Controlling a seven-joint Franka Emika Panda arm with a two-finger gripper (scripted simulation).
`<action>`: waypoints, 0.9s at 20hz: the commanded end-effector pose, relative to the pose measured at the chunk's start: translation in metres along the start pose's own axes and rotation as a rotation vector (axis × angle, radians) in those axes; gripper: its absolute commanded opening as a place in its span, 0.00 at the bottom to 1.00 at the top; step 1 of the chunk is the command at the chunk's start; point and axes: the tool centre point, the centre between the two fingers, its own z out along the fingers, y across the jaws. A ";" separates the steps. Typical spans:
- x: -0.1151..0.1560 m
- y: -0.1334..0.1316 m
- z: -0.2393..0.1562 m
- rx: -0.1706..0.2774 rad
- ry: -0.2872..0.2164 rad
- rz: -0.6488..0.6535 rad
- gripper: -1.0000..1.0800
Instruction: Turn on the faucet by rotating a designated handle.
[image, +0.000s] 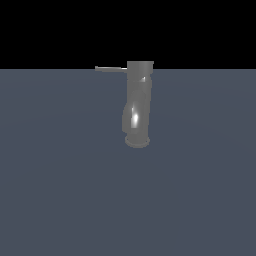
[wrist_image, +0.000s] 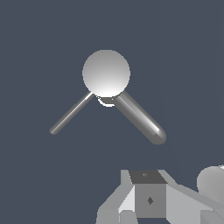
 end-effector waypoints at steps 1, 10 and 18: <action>0.006 -0.013 0.008 0.002 0.000 0.062 0.00; 0.024 -0.058 0.042 0.006 0.003 0.278 0.00; 0.037 -0.096 0.079 0.010 0.007 0.470 0.00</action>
